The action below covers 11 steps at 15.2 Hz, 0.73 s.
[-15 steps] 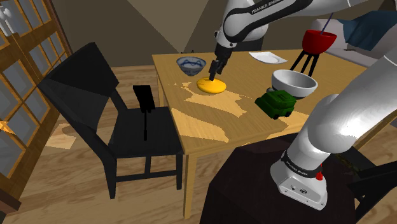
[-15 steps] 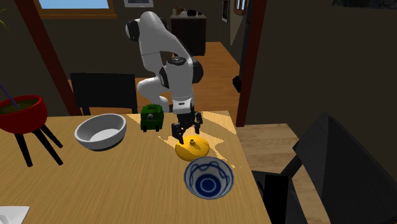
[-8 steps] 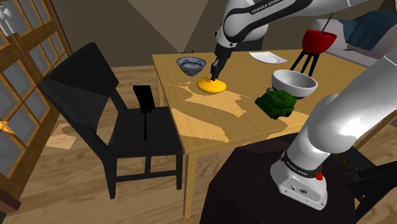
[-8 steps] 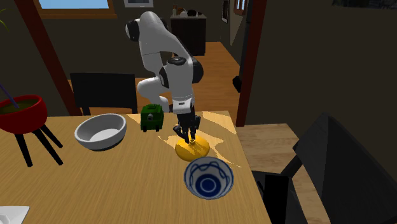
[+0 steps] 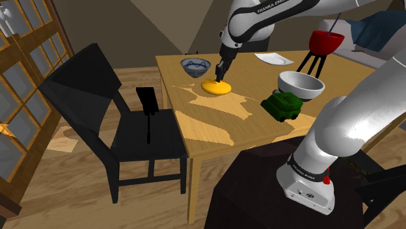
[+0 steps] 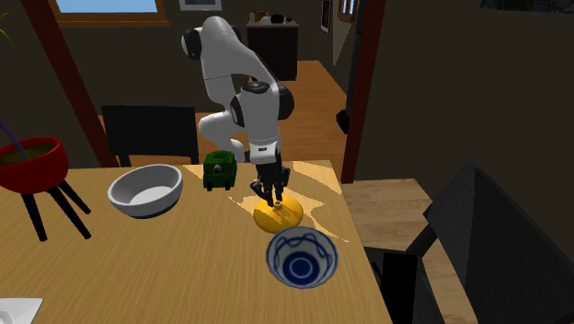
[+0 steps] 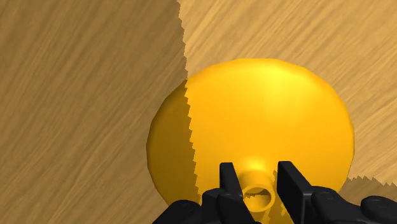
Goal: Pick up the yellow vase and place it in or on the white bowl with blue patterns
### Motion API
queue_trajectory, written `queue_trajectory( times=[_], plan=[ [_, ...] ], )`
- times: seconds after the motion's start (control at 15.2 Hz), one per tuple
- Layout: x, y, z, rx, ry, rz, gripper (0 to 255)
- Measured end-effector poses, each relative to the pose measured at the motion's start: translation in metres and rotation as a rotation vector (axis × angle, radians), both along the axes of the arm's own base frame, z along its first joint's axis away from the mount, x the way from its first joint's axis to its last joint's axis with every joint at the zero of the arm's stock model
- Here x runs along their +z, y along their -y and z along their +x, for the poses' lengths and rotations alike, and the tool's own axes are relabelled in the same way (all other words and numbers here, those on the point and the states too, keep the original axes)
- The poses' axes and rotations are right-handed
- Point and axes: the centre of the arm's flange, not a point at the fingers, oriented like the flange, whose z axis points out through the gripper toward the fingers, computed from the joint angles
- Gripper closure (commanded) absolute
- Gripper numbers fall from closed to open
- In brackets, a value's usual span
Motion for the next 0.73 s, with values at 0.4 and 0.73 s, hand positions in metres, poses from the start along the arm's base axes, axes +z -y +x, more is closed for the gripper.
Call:
queue_trajectory(
  times=[0.4, 0.73],
  plan=[
    [0.029, 0.000, 0.000, 0.000, -0.001, 0.000, 255],
    [0.055, 0.000, -0.001, 0.000, -0.001, 0.000, 255]
  ],
)
